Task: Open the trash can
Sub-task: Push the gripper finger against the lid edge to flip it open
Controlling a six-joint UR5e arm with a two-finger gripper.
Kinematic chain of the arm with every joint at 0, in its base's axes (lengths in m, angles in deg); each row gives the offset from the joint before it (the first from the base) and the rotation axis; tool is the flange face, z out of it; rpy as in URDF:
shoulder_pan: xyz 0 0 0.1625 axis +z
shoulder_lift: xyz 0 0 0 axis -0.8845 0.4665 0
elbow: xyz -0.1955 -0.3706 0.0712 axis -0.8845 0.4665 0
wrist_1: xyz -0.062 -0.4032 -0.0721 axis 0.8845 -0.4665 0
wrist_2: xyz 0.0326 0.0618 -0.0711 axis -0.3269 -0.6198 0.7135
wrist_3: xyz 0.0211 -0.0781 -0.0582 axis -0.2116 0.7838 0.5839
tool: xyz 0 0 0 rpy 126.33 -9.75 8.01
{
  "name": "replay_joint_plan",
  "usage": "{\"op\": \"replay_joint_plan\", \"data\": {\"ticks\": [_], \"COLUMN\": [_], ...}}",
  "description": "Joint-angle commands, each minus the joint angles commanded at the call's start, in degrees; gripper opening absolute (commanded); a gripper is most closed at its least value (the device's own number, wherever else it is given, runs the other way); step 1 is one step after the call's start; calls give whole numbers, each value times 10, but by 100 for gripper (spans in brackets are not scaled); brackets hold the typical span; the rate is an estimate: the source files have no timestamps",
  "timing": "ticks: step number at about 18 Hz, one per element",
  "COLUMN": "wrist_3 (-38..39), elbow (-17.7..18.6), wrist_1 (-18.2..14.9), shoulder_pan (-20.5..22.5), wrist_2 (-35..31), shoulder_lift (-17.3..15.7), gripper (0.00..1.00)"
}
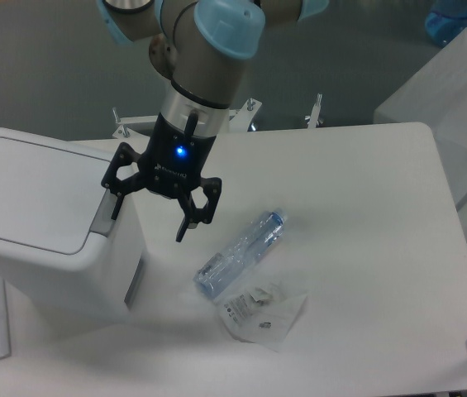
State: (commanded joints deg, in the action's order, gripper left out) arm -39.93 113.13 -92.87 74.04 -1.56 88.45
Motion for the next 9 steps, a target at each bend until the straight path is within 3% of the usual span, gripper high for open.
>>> {"op": "replay_joint_plan", "data": {"ticks": [9], "wrist_3": [-1], "elbow": [-2], "wrist_1": [-1], "shoulder_pan": [-5], "wrist_2": [-8], "shoulder_lift": [4], "gripper": [100]}}
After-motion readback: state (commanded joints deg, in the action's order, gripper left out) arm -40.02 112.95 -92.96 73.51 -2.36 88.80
